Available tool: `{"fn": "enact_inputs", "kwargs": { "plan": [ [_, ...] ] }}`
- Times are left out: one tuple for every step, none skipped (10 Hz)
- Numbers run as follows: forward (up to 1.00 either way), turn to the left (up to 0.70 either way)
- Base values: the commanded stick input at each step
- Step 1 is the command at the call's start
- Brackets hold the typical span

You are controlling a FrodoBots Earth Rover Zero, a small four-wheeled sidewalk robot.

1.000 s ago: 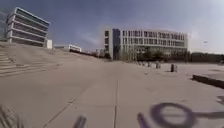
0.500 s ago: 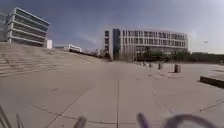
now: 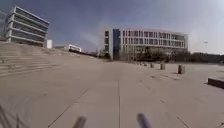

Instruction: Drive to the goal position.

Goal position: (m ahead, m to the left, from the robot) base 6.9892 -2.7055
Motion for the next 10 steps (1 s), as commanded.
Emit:
{"fn": "enact_inputs", "kwargs": {
  "plan": [
    [0.70,0.00],
    [0.70,0.00],
    [0.70,0.00],
    [0.70,0.00],
    [0.70,0.00],
    [0.70,0.00],
    [0.70,0.00],
    [0.70,0.00],
    [0.70,0.00],
    [0.70,0.00]
  ]
}}
